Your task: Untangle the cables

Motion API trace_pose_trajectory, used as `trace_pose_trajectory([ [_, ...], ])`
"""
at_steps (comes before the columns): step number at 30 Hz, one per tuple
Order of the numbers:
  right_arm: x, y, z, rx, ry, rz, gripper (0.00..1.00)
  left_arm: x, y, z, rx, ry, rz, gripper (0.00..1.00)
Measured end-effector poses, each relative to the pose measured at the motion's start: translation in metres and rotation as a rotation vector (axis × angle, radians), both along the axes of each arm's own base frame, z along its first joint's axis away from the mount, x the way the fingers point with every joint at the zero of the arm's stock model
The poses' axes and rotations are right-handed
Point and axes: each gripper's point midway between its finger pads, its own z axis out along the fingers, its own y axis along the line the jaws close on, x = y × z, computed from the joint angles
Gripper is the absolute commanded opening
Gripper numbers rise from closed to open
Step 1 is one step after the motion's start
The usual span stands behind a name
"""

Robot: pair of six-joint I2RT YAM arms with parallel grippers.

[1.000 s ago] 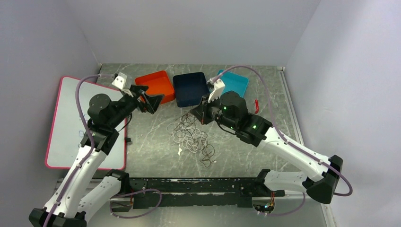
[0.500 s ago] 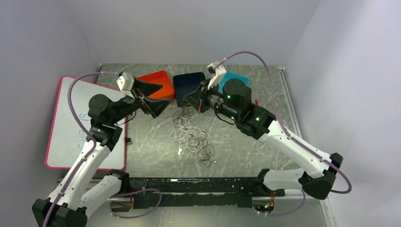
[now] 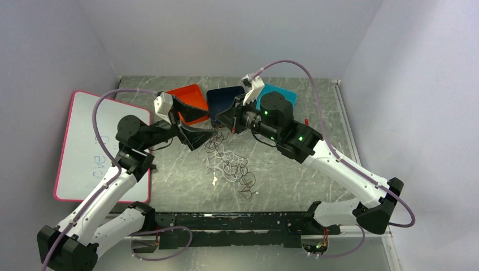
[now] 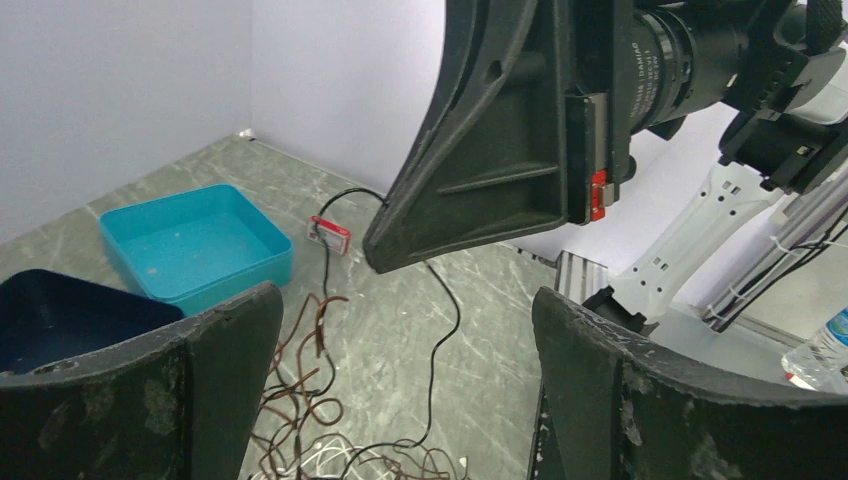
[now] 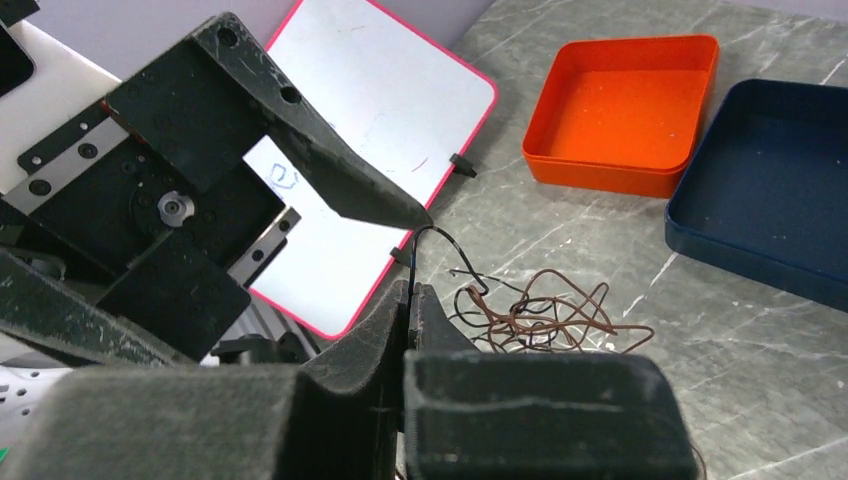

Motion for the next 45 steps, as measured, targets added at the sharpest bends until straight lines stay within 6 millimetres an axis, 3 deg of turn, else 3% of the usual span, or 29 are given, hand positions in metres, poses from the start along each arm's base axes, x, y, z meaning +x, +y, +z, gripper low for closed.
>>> trace_pose_trajectory([
  [6, 0.000, 0.002, 0.000, 0.004, 0.006, 0.006, 0.00, -0.003, -0.018, -0.005, 0.001, 0.009, -0.026, 0.99],
  [14, -0.003, 0.008, 0.005, 0.038, 0.021, 0.041, 0.00, 0.012, -0.033, -0.025, 0.031, 0.040, -0.029, 0.99],
  [17, -0.006, 0.010, 0.006, 0.046, 0.028, 0.054, 0.00, 0.017, -0.034, -0.026, 0.028, 0.035, -0.021, 0.90],
  [25, -0.008, 0.011, 0.007, 0.057, 0.037, 0.067, 0.00, 0.024, -0.046, -0.041, 0.043, 0.062, -0.060, 0.57],
  [31, -0.004, 0.009, 0.015, 0.070, 0.021, 0.049, 0.00, 0.021, -0.049, -0.046, 0.050, 0.076, -0.085, 0.48],
  [36, -0.003, 0.005, 0.035, 0.101, -0.016, 0.037, 0.00, 0.015, -0.047, -0.077, 0.072, 0.154, -0.090, 0.30],
  [45, -0.004, -0.005, 0.072, 0.152, -0.092, 0.017, 0.00, 0.004, -0.046, -0.116, 0.098, 0.261, -0.112, 0.29],
])
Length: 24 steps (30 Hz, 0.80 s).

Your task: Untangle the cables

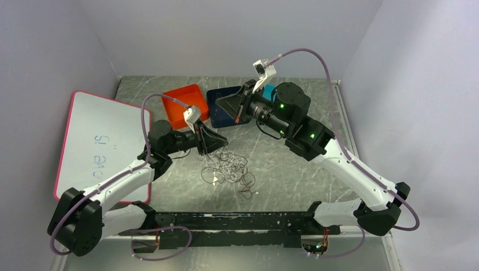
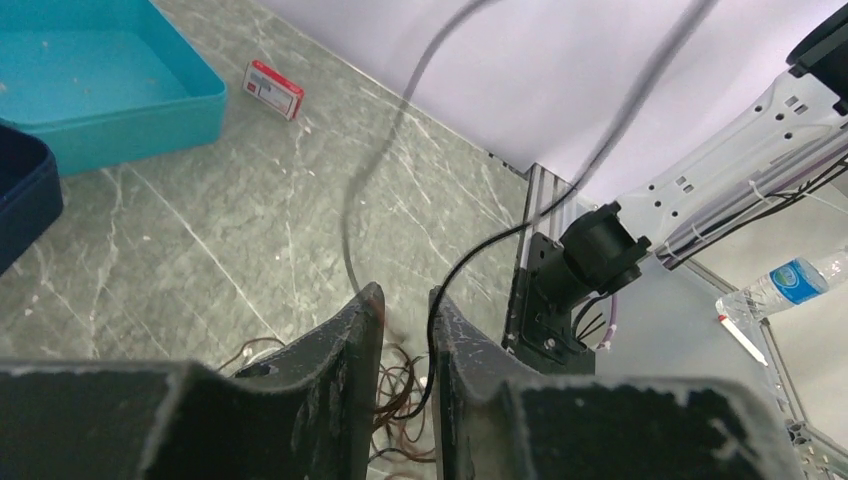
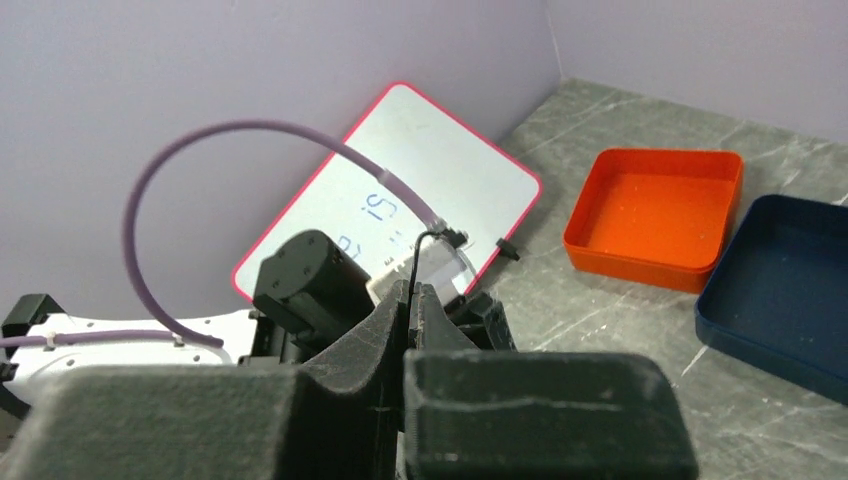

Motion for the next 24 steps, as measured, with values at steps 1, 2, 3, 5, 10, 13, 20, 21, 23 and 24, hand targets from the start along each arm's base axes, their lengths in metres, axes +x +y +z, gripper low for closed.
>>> trace_pose_trajectory([
  [1, 0.000, -0.001, 0.003, 0.002, -0.008, -0.002, 0.00, -0.001, 0.000, -0.003, 0.002, 0.006, -0.002, 0.29],
  [2, 0.001, -0.002, 0.007, 0.005, -0.018, -0.007, 0.00, -0.002, 0.000, -0.006, 0.006, 0.014, -0.002, 0.29],
  [3, 0.001, -0.003, 0.010, 0.008, -0.028, -0.011, 0.00, -0.003, 0.000, -0.010, 0.009, 0.020, -0.004, 0.29],
  [5, 0.001, -0.005, 0.020, 0.016, -0.053, -0.019, 0.00, -0.005, 0.001, -0.017, 0.018, 0.035, -0.005, 0.29],
  [10, 0.002, -0.013, 0.048, 0.044, -0.120, -0.045, 0.00, -0.008, 0.001, -0.036, 0.041, 0.074, -0.006, 0.30],
  [13, 0.001, -0.019, 0.061, 0.056, -0.155, -0.061, 0.00, -0.010, 0.001, -0.049, 0.058, 0.101, -0.006, 0.30],
  [20, 0.002, -0.035, 0.089, 0.075, -0.232, -0.116, 0.00, -0.012, 0.002, -0.073, 0.087, 0.148, 0.000, 0.30],
  [21, 0.002, -0.038, 0.093, 0.078, -0.242, -0.125, 0.00, -0.012, 0.003, -0.076, 0.091, 0.154, 0.001, 0.30],
  [23, 0.002, -0.043, 0.102, 0.083, -0.264, -0.145, 0.00, -0.013, 0.003, -0.084, 0.100, 0.168, 0.003, 0.30],
  [24, 0.002, -0.045, 0.105, 0.087, -0.271, -0.152, 0.00, -0.013, 0.003, -0.087, 0.104, 0.174, 0.003, 0.30],
])
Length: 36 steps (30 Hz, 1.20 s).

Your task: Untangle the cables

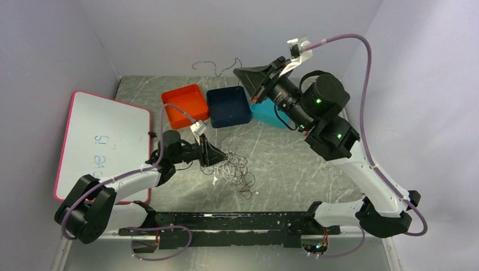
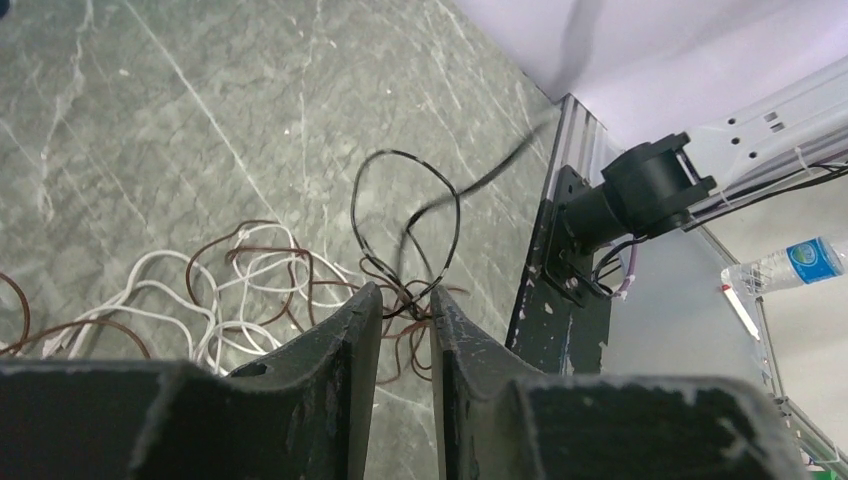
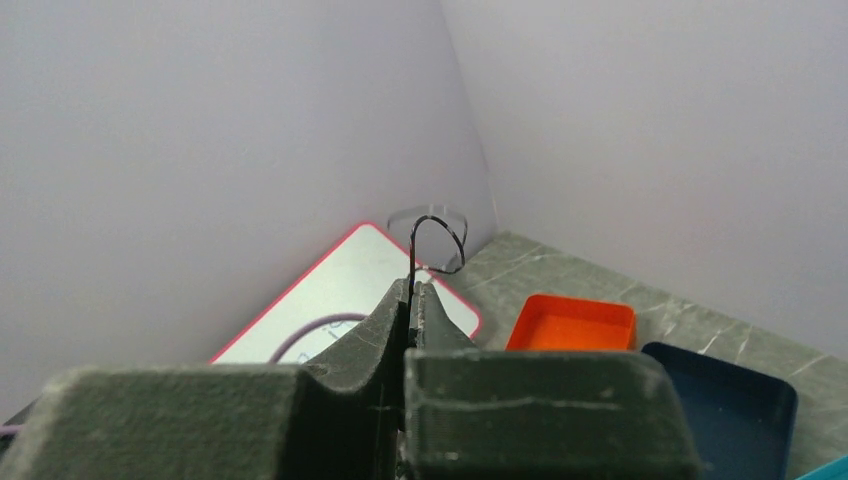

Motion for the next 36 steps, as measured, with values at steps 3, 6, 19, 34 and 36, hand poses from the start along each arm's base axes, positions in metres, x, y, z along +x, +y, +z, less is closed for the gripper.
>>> trace_pose_trajectory([
  [3, -0.001, -0.008, 0.011, 0.010, -0.025, -0.023, 0.00, 0.000, 0.000, -0.012, 0.016, 0.023, 0.004, 0.30],
  [6, -0.003, -0.015, 0.019, 0.019, -0.046, -0.042, 0.00, -0.001, 0.000, -0.022, 0.029, 0.044, 0.001, 0.30],
  [19, -0.003, -0.031, 0.034, 0.029, -0.087, -0.096, 0.00, -0.006, -0.006, -0.053, 0.065, 0.107, -0.010, 0.37],
  [34, -0.005, -0.051, 0.039, 0.045, -0.097, -0.157, 0.00, -0.002, -0.003, -0.002, -0.023, -0.012, 0.040, 0.62],
  [36, -0.003, -0.050, 0.035, 0.039, -0.091, -0.161, 0.00, -0.002, -0.002, 0.007, -0.033, -0.032, 0.053, 0.65],
])
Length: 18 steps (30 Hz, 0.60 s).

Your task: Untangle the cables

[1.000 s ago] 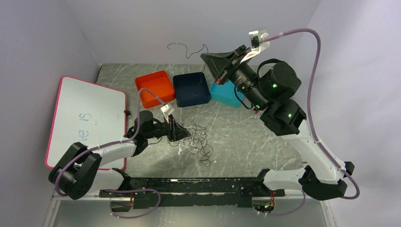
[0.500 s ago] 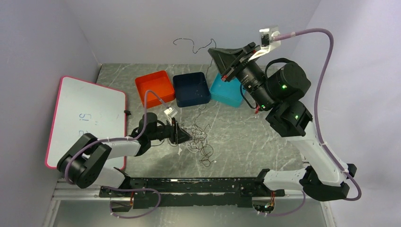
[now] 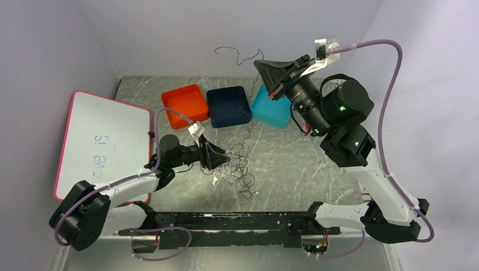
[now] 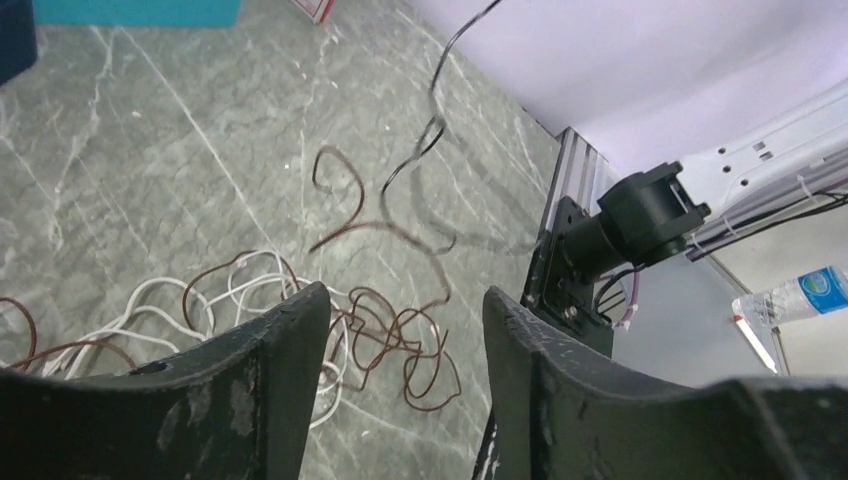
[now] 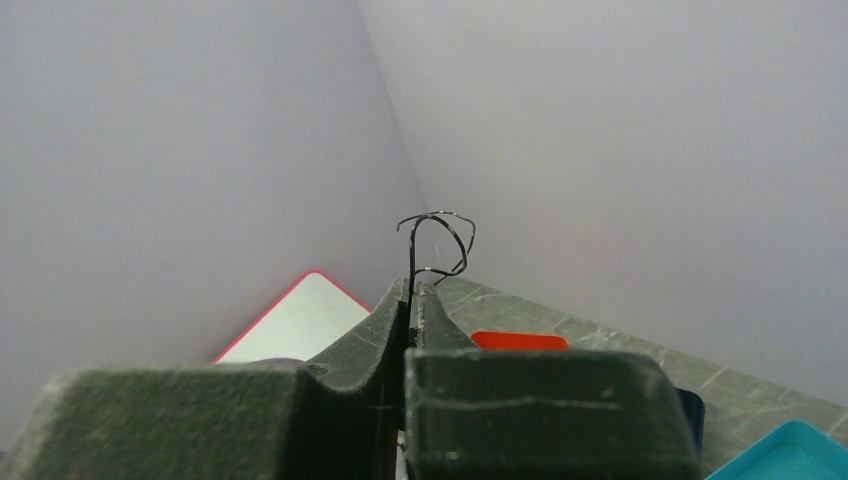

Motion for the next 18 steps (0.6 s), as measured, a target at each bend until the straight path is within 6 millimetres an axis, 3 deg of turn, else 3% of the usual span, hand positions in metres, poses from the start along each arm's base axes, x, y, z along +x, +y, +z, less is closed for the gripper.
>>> trace_pose_trajectory([
  [4, 0.002, 0.003, -0.007, -0.006, 0.014, 0.003, 0.00, -0.003, -0.011, 0.010, -0.007, -0.023, 0.003, 0.79],
  [7, 0.003, 0.004, -0.010, -0.002, 0.023, 0.002, 0.00, -0.008, -0.024, 0.007, 0.000, -0.013, -0.011, 0.81],
  [18, 0.001, 0.002, -0.007, 0.028, 0.033, 0.009, 0.00, -0.015, -0.058, -0.045, 0.076, 0.094, -0.008, 0.81],
])
